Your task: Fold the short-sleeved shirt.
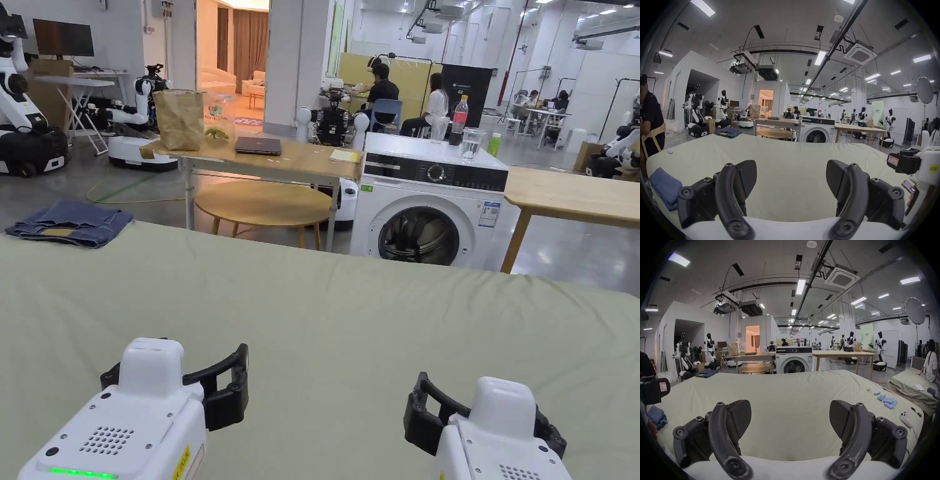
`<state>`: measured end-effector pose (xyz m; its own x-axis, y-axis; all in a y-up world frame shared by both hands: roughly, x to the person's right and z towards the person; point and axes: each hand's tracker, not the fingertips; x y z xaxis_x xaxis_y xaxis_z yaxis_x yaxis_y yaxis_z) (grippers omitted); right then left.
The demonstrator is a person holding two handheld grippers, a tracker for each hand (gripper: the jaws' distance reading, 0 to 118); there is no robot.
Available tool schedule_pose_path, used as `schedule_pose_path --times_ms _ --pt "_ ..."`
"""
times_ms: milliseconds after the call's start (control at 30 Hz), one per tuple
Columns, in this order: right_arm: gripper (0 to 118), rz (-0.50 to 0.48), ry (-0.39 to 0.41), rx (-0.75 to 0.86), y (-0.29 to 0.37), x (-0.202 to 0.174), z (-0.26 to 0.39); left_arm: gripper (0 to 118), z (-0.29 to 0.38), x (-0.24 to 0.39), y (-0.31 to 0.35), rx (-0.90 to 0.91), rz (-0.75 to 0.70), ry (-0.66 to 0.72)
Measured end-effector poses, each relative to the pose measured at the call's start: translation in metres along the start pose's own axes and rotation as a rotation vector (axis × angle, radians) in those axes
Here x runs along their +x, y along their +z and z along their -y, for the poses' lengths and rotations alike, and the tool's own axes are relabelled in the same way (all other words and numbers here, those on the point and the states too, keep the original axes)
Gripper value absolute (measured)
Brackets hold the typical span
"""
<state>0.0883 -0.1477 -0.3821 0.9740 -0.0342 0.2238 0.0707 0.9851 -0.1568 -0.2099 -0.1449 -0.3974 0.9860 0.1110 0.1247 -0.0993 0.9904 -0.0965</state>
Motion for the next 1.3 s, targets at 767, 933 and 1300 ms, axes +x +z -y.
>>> schedule_pose_path --times_ms 767,933,1300 --pt "100 0.006 -0.076 -0.102 -0.009 0.008 -0.007 89 0.004 0.005 0.001 -0.015 -0.063 -0.031" --pt "100 0.014 -0.053 -0.100 -0.013 0.006 -0.006 89 0.004 0.006 -0.002 -0.011 -0.085 -0.057" --pt "100 0.031 -0.020 -0.071 -0.022 0.005 -0.007 89 0.000 0.010 -0.010 -0.002 -0.107 -0.103"
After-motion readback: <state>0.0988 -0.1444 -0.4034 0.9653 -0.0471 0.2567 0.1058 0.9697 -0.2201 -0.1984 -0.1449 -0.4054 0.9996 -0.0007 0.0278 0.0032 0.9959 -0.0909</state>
